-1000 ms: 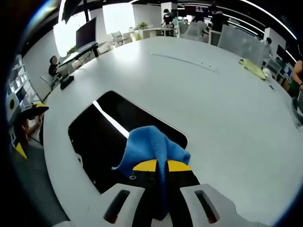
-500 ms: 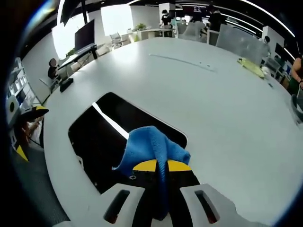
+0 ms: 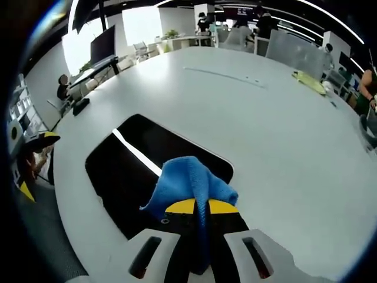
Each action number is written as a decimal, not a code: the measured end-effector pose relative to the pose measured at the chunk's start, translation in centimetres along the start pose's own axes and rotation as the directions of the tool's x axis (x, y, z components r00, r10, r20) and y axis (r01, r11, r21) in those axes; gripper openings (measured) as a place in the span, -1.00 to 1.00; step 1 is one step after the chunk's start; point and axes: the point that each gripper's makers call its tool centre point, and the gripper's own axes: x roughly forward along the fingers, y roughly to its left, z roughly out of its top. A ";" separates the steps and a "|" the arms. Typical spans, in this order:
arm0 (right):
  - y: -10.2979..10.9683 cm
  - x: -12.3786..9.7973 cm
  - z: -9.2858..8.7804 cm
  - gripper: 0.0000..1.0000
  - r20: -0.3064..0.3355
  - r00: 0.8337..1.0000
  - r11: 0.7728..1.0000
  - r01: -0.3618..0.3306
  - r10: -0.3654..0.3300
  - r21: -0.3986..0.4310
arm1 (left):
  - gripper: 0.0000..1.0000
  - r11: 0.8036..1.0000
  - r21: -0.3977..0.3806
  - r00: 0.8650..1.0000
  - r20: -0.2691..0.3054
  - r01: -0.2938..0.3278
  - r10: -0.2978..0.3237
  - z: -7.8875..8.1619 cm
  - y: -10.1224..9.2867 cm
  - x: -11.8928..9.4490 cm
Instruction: Wipe the mirror surface with the cleaning cloth until all visible marks leave the cleaned area.
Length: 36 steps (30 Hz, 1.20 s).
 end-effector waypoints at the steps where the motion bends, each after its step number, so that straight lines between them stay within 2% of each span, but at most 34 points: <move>1: 0.1 -0.1 -0.1 -0.98 -0.001 1.000 1.000 0.000 0.000 -0.001 | 0.98 1.000 0.000 1.000 0.000 0.000 0.000 0.0 0.0 0.0; 30: 1.7 -1.3 -1.9 -0.98 0.028 0.999 0.999 0.018 -0.020 0.050 | 0.98 1.000 -0.004 1.000 -0.009 0.003 -0.003 -0.2 0.0 0.0; 36: 2.1 -1.6 -2.2 -0.98 0.039 0.999 0.999 0.022 -0.024 0.039 | 0.98 1.000 -0.001 1.000 -0.013 0.006 -0.006 -0.3 -0.1 0.0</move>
